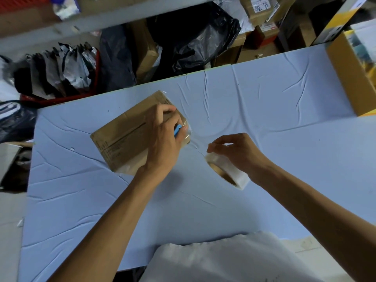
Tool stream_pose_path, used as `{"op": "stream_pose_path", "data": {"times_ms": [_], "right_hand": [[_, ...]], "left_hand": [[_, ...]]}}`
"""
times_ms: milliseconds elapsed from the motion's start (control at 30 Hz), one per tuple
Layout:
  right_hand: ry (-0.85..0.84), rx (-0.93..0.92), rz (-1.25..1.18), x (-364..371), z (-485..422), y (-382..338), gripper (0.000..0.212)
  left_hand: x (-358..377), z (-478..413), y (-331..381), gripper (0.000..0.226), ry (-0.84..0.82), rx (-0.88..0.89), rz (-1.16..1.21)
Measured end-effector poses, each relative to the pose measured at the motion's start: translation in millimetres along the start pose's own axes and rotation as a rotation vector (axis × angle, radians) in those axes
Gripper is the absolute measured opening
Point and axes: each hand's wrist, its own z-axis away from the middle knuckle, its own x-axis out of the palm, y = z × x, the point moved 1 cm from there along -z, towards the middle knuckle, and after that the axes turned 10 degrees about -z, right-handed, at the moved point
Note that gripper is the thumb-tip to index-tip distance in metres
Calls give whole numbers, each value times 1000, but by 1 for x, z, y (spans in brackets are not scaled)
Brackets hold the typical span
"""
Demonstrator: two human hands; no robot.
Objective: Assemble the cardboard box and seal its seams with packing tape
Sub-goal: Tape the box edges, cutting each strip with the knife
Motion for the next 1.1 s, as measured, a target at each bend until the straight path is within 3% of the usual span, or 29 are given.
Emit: {"op": "stream_pose_path", "data": {"times_ms": [167, 433, 600, 733, 900, 1100], "right_hand": [[-66, 52, 88, -13, 3, 5, 10], [-95, -19, 19, -18, 7, 24, 11], [-139, -94, 8, -15, 8, 27, 12], [-142, -166, 58, -14, 6, 30, 12], [-252, -142, 139, -14, 1, 35, 9], [-154, -155, 234, -7, -1, 44, 10]], "left_hand": [[-2, 0, -6, 31, -32, 94, -105], [-7, 4, -3, 21, -85, 111, -28], [-8, 18, -3, 19, 38, 222, -140], [-6, 37, 1, 19, 23, 241, 35], [-8, 44, 1, 24, -24, 201, 76], [-13, 41, 2, 23, -20, 216, 93]]}}
